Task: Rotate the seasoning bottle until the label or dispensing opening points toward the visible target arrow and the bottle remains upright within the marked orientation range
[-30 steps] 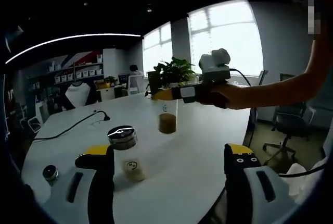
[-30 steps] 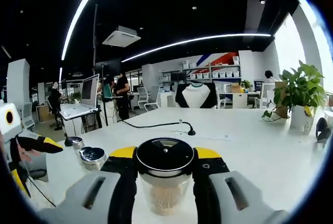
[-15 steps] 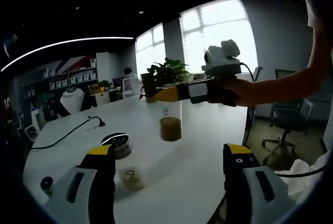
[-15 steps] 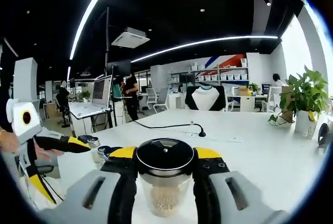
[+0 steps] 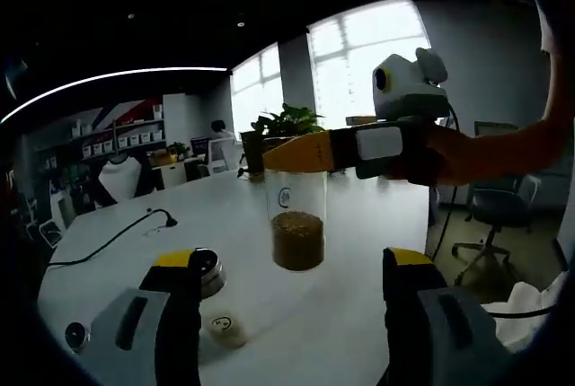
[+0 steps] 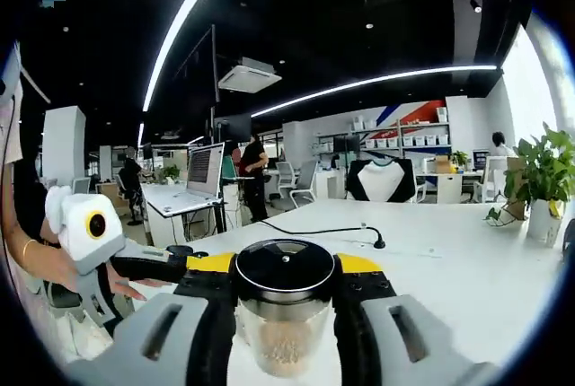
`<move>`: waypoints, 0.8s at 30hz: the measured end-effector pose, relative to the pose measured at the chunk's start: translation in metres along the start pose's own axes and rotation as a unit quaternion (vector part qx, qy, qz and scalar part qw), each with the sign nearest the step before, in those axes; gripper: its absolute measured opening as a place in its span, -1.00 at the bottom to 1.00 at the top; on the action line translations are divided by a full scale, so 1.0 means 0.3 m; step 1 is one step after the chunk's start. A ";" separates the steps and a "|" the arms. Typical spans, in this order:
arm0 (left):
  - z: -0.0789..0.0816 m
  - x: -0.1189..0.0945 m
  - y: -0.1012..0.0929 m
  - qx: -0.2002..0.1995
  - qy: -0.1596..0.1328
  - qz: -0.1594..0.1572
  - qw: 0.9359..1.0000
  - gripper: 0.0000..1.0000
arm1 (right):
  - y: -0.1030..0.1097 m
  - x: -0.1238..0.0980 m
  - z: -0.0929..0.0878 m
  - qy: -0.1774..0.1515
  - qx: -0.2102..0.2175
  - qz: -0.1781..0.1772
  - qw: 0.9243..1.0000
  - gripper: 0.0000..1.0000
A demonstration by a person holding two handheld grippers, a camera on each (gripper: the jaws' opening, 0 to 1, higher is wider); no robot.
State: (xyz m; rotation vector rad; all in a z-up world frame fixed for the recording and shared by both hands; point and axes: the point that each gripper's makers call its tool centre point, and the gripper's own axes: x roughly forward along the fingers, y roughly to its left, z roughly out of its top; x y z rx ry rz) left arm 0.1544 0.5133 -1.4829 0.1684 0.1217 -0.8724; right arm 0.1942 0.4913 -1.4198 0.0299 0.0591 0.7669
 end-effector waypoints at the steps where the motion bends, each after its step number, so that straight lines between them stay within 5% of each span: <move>1: 0.000 0.004 -0.001 0.001 0.000 -0.001 1.000 0.76 | 0.017 -0.001 0.004 -0.002 0.000 0.006 1.000 -0.24; 24: 0.008 0.021 -0.020 0.010 -0.004 -0.028 1.000 0.46 | 0.282 -0.021 0.071 -0.016 -0.003 0.105 0.994 -0.24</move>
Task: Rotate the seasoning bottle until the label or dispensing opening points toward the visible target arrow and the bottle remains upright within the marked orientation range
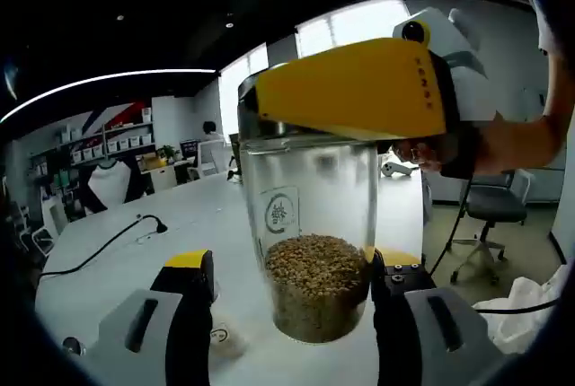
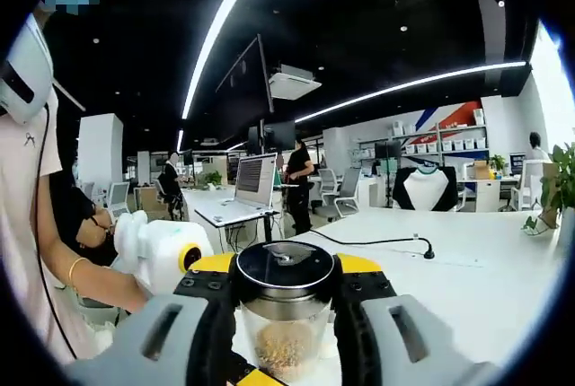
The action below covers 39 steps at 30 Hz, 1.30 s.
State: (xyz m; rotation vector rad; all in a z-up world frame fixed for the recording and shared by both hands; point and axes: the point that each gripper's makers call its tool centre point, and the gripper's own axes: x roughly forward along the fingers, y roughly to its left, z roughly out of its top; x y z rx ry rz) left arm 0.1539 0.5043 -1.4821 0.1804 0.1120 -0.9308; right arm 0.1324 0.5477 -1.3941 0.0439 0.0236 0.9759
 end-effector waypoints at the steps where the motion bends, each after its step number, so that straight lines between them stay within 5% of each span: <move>1: 0.002 -0.001 -0.003 -0.001 -0.002 -0.003 1.000 0.42 | 0.006 0.001 0.003 -0.001 -0.001 0.003 1.000 -0.24; 5: 0.045 -0.008 -0.030 -0.034 -0.040 -0.034 0.998 0.25 | 0.027 0.005 0.015 -0.003 -0.004 0.016 1.000 -0.24; 12: 0.064 -0.025 -0.076 -0.010 -0.049 -0.072 0.996 0.05 | 0.065 0.010 0.019 -0.003 -0.008 0.036 0.999 -0.24; 21: 0.090 -0.055 -0.065 -0.029 -0.069 -0.053 0.996 -0.03 | 0.047 0.001 0.021 -0.010 0.013 0.031 0.999 -0.24; 29: 0.098 -0.045 -0.054 -0.031 -0.068 -0.046 0.996 -0.03 | 0.055 0.005 0.028 -0.009 -0.012 0.034 0.999 -0.24; 39: 0.105 -0.035 -0.023 -0.075 -0.083 0.007 0.994 -0.04 | 0.050 0.034 0.036 -0.015 -0.026 0.029 0.999 -0.23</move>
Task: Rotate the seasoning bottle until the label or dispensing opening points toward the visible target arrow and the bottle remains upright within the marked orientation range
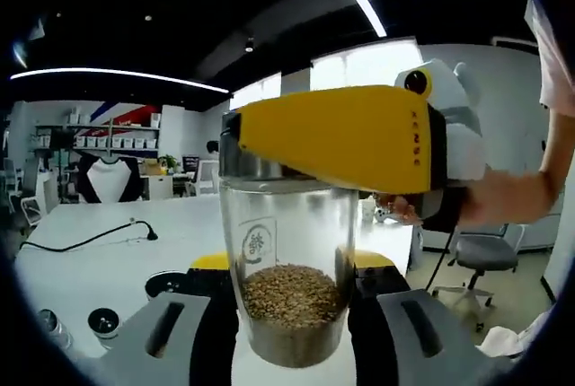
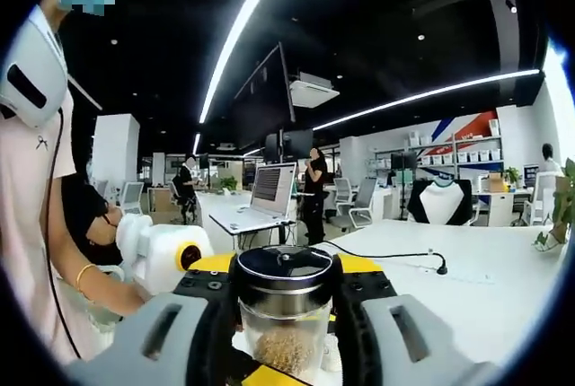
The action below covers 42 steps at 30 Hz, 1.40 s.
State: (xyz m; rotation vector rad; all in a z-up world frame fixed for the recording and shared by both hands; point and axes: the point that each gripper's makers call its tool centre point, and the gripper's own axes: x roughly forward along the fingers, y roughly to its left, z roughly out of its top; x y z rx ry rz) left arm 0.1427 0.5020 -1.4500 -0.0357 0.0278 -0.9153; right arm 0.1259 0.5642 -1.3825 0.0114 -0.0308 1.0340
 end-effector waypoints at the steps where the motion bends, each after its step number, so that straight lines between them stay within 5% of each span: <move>1: -0.003 0.000 0.001 0.000 0.001 0.002 1.000 -0.04 | 0.001 0.002 -0.003 0.000 0.001 -0.002 1.000 -0.23; 22: 0.000 0.000 0.007 -0.013 -0.003 0.041 0.999 -0.05 | -0.021 0.000 0.006 -0.016 0.012 -0.036 0.999 -0.24; 25: 0.003 -0.010 0.030 0.026 0.002 0.082 0.996 -0.05 | -0.015 -0.004 0.005 -0.016 0.004 -0.042 0.999 -0.24; 30: 0.005 -0.008 0.044 0.010 0.000 0.129 0.992 -0.05 | -0.028 0.008 0.009 -0.024 -0.007 -0.093 0.995 -0.22; 32: 0.008 -0.015 0.065 0.071 0.012 0.151 0.986 -0.05 | -0.035 0.008 0.004 -0.020 -0.013 -0.110 0.994 -0.21; 40: 0.022 -0.021 0.047 0.063 -0.002 0.124 0.990 -0.04 | -0.047 -0.002 0.018 -0.011 0.009 -0.109 0.994 -0.23; 42: 0.042 -0.017 0.029 0.067 -0.016 0.097 0.993 -0.03 | -0.055 -0.012 0.029 -0.014 0.019 -0.102 0.994 -0.23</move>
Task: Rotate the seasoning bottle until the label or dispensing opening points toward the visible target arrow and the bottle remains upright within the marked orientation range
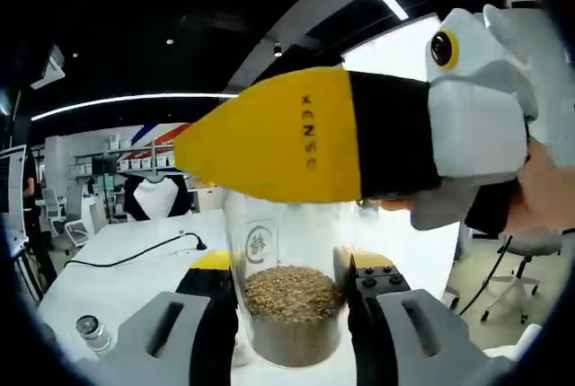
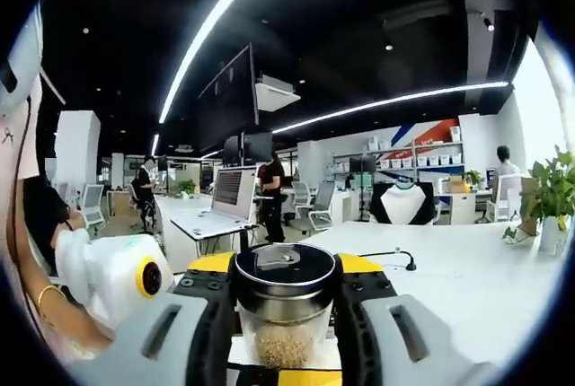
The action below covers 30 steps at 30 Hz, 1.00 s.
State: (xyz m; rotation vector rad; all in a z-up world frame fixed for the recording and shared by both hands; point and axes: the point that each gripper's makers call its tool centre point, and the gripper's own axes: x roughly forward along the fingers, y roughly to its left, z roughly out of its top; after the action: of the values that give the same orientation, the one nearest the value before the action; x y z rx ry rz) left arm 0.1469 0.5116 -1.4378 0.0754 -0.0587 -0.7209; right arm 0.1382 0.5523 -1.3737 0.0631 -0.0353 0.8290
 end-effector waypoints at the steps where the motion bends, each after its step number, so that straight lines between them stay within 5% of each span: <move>1: 0.007 0.001 -0.007 0.000 -0.006 -0.012 1.000 -0.03 | -0.001 -0.006 0.007 -0.002 0.000 0.005 1.000 -0.23; 7: 0.025 0.002 -0.058 -0.011 0.000 -0.092 0.996 0.01 | 0.049 -0.022 0.025 0.009 -0.008 0.052 0.999 -0.23; 12: 0.026 0.000 -0.092 0.020 0.012 -0.145 0.989 0.12 | 0.068 -0.033 0.031 0.011 0.006 0.074 0.997 -0.22; 16: 0.049 -0.004 -0.070 -0.028 -0.001 -0.125 0.992 0.02 | 0.070 -0.040 0.042 0.003 0.011 0.077 0.997 -0.22; 30: 0.055 -0.013 -0.069 -0.063 -0.008 -0.102 0.993 -0.04 | 0.081 -0.026 0.035 0.005 -0.030 0.073 0.997 -0.21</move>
State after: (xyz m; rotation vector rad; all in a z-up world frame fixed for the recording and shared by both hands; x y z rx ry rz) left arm 0.1292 0.4979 -1.4234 -0.0453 -0.0215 -0.9280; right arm 0.1150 0.5623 -1.3625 0.0006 -0.0566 0.9734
